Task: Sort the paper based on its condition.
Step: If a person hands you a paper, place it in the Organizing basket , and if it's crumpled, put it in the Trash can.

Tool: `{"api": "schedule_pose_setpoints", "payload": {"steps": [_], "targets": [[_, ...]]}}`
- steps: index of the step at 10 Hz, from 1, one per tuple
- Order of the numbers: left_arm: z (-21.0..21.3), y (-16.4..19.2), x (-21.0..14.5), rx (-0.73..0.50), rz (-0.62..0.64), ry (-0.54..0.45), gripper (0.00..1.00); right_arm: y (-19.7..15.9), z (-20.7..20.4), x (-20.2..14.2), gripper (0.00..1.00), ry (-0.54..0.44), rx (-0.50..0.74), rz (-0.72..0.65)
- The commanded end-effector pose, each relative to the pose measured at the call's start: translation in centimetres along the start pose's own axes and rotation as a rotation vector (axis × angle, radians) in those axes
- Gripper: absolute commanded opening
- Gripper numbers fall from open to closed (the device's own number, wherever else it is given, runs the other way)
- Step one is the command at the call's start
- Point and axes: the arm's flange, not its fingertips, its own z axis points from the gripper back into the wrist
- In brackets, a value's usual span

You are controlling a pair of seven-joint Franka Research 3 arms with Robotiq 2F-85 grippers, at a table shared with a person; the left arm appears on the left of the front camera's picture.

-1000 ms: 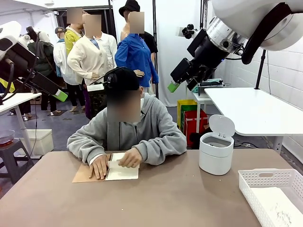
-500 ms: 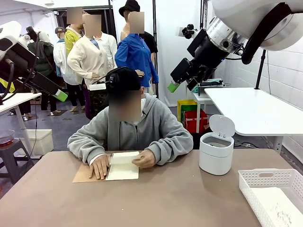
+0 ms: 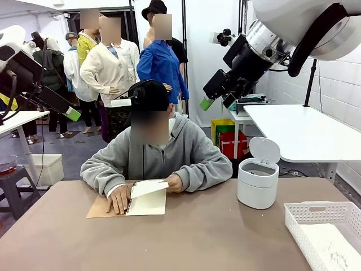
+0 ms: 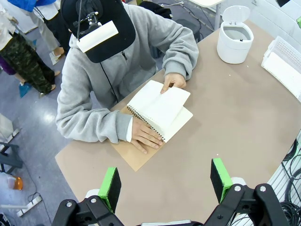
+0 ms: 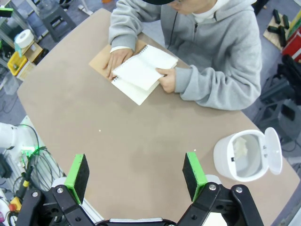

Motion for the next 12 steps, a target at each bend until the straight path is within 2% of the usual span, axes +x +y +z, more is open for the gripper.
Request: {"api": "schedule_pose_setpoints", "payload": {"steps": [1,12], "targets": [[0.03,0.01,0.00,-0.014,0.019,-0.005,1.00,0.12,-0.11,-0.05,1.00,0.007,0.001,0.003],[0.03,0.01,0.00,-0.014,0.019,-0.005,1.00,0.12,-0.11,-0.05,1.00,0.007,0.001,0.003]]}}
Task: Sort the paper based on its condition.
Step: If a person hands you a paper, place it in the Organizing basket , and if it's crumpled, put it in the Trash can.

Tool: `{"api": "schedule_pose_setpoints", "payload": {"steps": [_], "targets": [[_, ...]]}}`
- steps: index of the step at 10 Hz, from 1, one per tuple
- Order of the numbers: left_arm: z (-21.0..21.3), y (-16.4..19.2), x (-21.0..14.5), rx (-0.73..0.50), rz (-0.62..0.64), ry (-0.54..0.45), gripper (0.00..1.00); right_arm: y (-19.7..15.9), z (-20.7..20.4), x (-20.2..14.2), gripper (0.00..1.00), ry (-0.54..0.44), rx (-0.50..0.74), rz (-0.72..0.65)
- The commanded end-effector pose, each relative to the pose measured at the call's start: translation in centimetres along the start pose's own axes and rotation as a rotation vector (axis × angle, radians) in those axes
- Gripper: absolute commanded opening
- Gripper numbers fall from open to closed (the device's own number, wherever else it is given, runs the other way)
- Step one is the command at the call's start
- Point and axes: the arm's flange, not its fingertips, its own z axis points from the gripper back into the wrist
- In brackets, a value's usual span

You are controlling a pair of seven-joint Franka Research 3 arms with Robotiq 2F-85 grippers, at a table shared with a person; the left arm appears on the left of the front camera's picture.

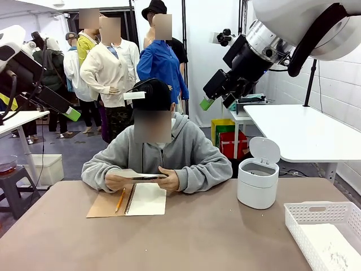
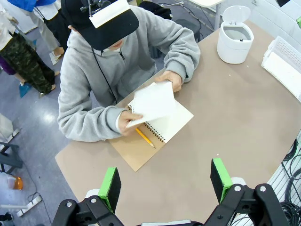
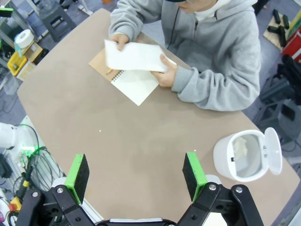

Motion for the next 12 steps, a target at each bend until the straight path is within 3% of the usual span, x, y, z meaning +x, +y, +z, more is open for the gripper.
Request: {"api": "schedule_pose_setpoints", "payload": {"steps": [1,12], "targets": [[0.03,0.01,0.00,-0.014,0.019,-0.005,1.00,0.12,-0.11,-0.05,1.00,0.007,0.001,0.003],[0.03,0.01,0.00,-0.014,0.019,-0.005,1.00,0.12,-0.11,-0.05,1.00,0.007,0.001,0.003]]}}
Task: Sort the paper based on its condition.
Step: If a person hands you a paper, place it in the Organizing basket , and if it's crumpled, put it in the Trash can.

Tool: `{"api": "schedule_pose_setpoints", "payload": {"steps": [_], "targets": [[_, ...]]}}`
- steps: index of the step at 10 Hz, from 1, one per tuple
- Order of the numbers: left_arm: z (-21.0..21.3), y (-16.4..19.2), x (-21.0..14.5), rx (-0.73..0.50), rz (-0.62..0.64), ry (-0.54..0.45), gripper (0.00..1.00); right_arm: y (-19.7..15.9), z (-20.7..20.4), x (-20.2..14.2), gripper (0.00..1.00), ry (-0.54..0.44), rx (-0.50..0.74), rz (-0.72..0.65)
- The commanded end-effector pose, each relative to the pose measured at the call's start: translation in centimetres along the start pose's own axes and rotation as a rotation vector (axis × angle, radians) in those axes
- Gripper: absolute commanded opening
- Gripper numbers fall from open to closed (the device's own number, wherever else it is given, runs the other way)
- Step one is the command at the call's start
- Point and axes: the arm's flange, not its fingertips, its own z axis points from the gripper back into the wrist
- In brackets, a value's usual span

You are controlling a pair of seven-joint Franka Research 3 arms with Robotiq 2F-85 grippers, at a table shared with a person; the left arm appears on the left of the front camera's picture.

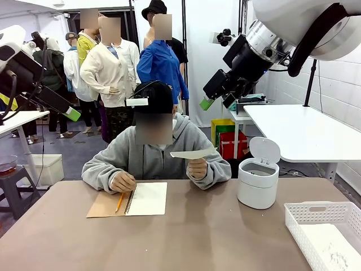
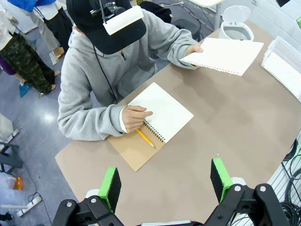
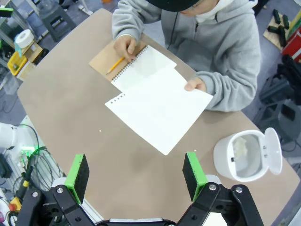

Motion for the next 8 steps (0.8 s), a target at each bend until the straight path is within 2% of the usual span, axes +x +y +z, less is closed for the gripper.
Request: {"api": "schedule_pose_setpoints", "payload": {"steps": [1,7,8], "targets": [[0.0,0.0,0.0,-0.014,0.019,-0.005,1.00,0.1,-0.1,-0.1,1.00,0.007,0.001,0.003],[0.0,0.0,0.0,-0.014,0.019,-0.005,1.00,0.0,0.0,0.0,1.00,0.000,0.000,0.000],[0.0,0.0,0.0,-0.014,0.019,-0.005,1.00,-1.0,-1.4,0.3,1.00,0.054,0.031,-0.080]]}}
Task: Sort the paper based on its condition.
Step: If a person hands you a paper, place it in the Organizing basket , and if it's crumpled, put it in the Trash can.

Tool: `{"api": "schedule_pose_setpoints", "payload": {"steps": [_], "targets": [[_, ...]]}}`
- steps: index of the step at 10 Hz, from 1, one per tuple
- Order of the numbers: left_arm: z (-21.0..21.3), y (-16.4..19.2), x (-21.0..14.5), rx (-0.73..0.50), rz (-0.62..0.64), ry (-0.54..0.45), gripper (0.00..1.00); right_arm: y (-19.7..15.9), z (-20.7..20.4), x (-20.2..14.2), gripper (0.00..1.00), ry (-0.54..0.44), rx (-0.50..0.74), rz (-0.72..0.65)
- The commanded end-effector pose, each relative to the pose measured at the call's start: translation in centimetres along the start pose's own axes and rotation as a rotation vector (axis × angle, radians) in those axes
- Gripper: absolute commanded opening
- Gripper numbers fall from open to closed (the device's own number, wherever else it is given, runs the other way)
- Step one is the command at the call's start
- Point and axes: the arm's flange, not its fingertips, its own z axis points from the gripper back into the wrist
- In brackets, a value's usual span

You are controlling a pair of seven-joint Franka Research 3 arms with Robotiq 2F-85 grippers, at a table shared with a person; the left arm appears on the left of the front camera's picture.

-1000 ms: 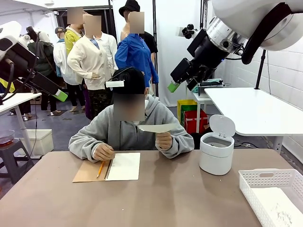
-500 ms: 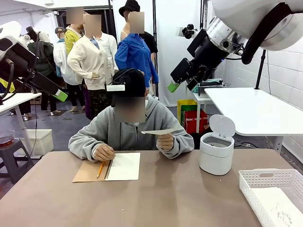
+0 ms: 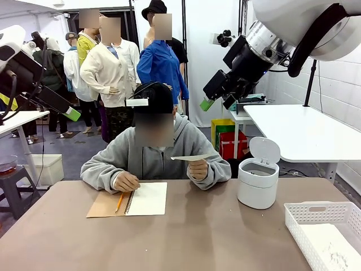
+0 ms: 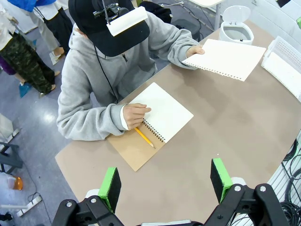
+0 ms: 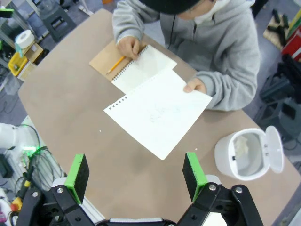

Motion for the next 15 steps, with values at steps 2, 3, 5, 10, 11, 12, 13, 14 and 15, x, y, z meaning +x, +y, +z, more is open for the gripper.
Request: {"api": "schedule_pose_setpoints", "payload": {"steps": [2,3,5,10,11,12,13,14,15], "targets": [[0.0,0.0,0.0,-0.014,0.019,-0.005,1.00,-3.1,-5.3,1.0,1.00,0.188,0.101,-0.221],[0.0,0.0,0.0,-0.014,0.019,-0.005,1.00,-4.0,-7.3,1.0,1.00,0.243,0.123,-0.265],[0.0,0.0,0.0,-0.014,0.019,-0.005,1.00,-6.1,-11.0,0.7,1.00,0.304,0.165,-0.388],[0.0,0.0,0.0,-0.014,0.019,-0.005,1.00,-11.9,-16.1,-1.6,1.00,0.526,0.237,-0.804],[0.0,0.0,0.0,-0.014,0.019,-0.005,1.00,-13.0,-17.4,-2.5,1.00,0.580,0.229,-0.887],[0.0,0.0,0.0,-0.014,0.019,-0.005,1.00,-13.4,-18.1,-3.0,1.00,0.574,0.262,-0.934],[0.0,0.0,0.0,-0.014,0.019,-0.005,1.00,-13.5,-18.5,-3.2,1.00,0.555,0.299,-0.988],[0.0,0.0,0.0,-0.014,0.019,-0.005,1.00,-13.4,-19.0,-3.5,1.00,0.535,0.319,-1.026],[0.0,0.0,0.0,-0.014,0.019,-0.005,1.00,-13.3,-19.8,-3.9,1.00,0.491,0.352,-1.068]]}}
